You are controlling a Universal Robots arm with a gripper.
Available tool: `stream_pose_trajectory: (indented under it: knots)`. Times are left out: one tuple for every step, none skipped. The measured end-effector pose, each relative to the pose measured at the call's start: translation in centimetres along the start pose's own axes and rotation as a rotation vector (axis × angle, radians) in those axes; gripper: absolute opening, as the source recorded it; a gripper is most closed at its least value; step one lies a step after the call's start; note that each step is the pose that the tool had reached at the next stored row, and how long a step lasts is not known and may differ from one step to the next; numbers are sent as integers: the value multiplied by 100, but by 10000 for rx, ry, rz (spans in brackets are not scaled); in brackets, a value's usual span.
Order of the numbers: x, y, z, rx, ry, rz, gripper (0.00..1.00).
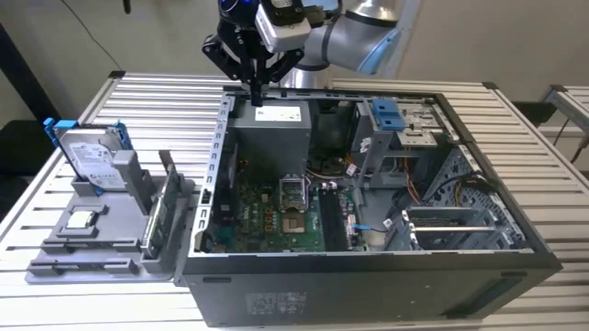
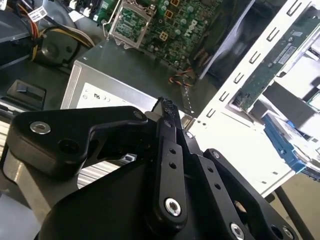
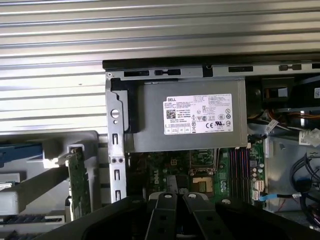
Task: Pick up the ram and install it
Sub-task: 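Reach for the ram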
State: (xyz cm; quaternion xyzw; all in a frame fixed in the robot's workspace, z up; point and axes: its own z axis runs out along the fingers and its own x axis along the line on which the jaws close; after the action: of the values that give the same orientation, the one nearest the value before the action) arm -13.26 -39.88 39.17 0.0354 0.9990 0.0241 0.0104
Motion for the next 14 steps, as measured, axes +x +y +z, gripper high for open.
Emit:
stream_pose_trajectory:
  knots:
    - [4,0,0,0,0,0,11]
    - [8,-1,0,0,0,-1,11]
    - [12,-1,0,0,0,-1,11]
    - [17,-1,0,1,1,-1,11]
    - [23,-2,0,0,1,0,11]
    - [28,-2,1,1,1,0,11]
    - [33,-3,0,2,1,0,11]
    - [38,-3,0,1,1,0,11]
    - [42,-4,0,1,1,-1,11]
    - [47,-4,0,1,1,-1,11]
    - [53,-5,1,0,0,-1,11]
    - [59,-5,0,0,0,-1,11]
    - [66,-6,0,0,0,-1,11]
    - [75,-6,0,1,1,0,11]
